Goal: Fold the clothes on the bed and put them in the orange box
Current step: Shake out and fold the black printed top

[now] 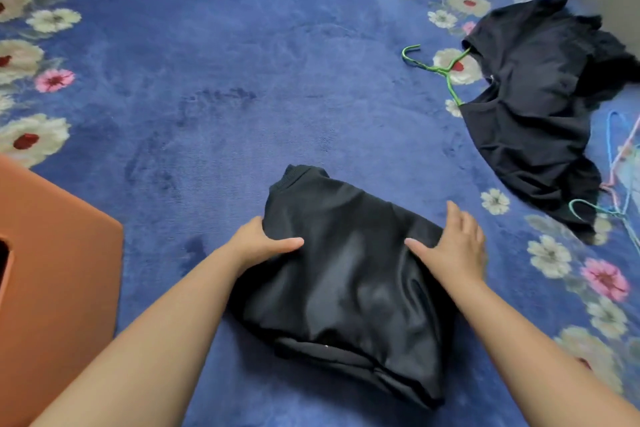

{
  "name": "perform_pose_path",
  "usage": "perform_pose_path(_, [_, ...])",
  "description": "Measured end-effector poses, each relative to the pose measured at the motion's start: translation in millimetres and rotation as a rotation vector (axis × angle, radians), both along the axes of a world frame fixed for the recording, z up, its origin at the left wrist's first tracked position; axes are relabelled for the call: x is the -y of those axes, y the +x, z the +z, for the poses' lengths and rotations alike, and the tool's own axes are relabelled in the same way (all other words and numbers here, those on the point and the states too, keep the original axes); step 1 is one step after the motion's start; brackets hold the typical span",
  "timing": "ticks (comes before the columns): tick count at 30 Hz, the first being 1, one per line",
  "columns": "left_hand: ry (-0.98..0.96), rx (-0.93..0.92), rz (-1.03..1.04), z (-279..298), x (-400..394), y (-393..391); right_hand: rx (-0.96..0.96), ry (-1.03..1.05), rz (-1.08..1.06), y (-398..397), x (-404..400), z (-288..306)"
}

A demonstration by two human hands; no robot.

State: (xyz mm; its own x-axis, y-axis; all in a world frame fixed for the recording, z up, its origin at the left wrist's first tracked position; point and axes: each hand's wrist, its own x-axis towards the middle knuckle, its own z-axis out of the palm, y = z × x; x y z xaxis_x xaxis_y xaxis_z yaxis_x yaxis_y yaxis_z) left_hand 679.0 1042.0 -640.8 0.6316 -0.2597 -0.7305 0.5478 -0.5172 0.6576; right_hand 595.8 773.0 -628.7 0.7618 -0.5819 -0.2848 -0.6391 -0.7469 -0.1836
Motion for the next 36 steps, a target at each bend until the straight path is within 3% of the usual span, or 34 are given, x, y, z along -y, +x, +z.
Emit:
perform_pose_path(2, [-0.076,-0.099,0.066,-5,1,-5,0.098,0.412,-0.359,-36,2,-14])
perform_pose_path(4, [-0.128,-0.223,0.099,-6,4,-10,0.182,0.822,-0.549,-68,4,-30])
perform_pose_path(7, [-0.152,-0.358,0.152,-4,9,-25,0.229,1.166,-0.747,-92,5,-43])
perform_pose_path(9, [-0.149,-0.348,0.216,-2,12,-35,0.206,1.291,-0.792,-94,4,-45])
perform_pose_path(15, [-0.200,-0.266,0.321,28,13,-53,0.125,1.412,-0.658,-84,1,-9])
perform_pose_path(23, [-0.205,-0.068,0.414,159,-39,-65,0.173,1.410,-0.290,-36,-24,110])
perform_pose_path(31, [-0.154,0.277,0.657,323,-141,-86,0.253,1.521,0.129,19,-122,261])
perform_pose_path(36, [-0.065,0.335,0.844,364,-221,-108,0.232,1.553,0.250,28,-209,306])
